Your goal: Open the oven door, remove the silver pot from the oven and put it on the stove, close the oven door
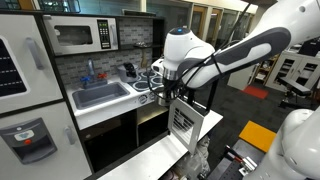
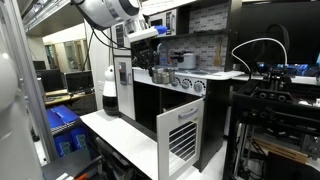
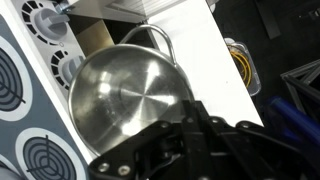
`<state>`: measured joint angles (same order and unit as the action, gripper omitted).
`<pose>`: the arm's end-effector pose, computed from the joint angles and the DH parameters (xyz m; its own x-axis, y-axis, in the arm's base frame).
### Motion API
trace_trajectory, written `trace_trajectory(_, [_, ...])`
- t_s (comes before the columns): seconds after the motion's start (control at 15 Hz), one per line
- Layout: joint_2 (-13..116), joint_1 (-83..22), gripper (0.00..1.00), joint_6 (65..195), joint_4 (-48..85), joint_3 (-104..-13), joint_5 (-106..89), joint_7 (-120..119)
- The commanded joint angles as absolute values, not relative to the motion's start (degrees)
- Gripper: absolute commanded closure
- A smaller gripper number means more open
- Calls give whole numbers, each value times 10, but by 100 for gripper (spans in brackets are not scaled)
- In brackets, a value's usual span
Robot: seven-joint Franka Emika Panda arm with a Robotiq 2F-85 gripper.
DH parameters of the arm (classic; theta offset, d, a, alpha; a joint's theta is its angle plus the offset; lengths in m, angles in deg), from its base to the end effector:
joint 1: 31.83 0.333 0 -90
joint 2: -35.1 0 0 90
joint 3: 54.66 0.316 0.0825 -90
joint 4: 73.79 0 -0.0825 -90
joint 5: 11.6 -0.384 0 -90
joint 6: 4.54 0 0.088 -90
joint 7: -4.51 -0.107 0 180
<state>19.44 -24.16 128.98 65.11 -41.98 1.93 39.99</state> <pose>0.4387 0.1604 0.4260 0.4390 0.8981 -0.0271 0.8631 -0.4132 0.2903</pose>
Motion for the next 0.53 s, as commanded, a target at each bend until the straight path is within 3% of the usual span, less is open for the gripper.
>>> trace_trajectory(0.0, [211, -231, 99, 1246, 601, -443, 32, 381])
trace_trajectory(0.47, [269, -243, 99, 1197, 498, -458, 70, 316])
